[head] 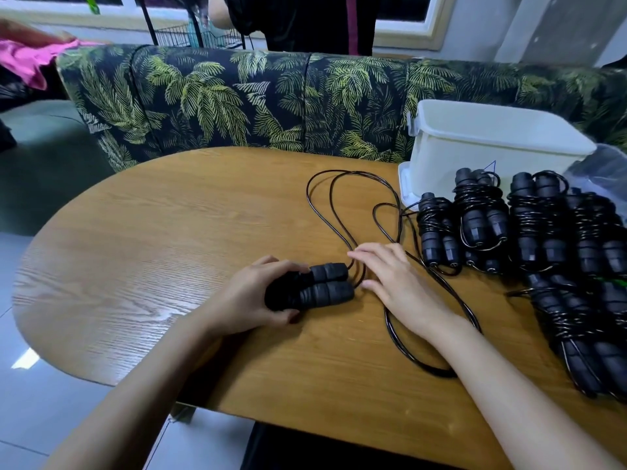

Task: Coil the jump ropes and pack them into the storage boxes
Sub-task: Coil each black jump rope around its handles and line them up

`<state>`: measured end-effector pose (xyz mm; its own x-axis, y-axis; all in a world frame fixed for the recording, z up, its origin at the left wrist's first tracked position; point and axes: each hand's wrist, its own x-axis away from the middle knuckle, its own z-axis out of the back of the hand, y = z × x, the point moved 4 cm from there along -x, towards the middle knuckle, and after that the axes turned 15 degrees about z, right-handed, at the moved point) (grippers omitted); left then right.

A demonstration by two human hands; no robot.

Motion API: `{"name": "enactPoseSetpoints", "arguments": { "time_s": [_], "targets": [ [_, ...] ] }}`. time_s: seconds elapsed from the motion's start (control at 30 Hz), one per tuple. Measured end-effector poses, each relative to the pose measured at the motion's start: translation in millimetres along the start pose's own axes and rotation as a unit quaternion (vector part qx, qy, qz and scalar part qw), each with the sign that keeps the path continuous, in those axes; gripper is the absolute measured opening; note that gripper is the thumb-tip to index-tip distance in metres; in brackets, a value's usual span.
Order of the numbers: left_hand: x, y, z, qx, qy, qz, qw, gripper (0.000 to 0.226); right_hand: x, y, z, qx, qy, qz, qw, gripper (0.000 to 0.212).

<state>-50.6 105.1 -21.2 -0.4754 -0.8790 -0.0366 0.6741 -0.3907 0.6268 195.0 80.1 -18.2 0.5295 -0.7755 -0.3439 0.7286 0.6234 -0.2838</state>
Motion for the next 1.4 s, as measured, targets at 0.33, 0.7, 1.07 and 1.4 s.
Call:
{"name": "enactPoseSetpoints", "arguments": {
  "time_s": [0.33,0.7,1.07,1.4],
  "targets": [
    [26,-43,44,0.027,0.053,0.041,0.997,0.047,-55,-1,-11,0.097,-0.142,0.109,0.979,0.047],
    [33,-50,50,0.02,0.064,0.045,0.997,0.04,-85,-7,-23,0.102,-0.131,0.151,0.974,0.029],
    [9,-33,30,0.025,0.206,0.138,0.968,0.03,-32,-2,4,0.256,0.058,0.018,0.965,0.018],
    [-9,-18,25,-0.042,0.232,0.165,0.958,0.027,-30,-112,-42,0.228,0.126,0.086,0.962,0.03]
  ]
}}
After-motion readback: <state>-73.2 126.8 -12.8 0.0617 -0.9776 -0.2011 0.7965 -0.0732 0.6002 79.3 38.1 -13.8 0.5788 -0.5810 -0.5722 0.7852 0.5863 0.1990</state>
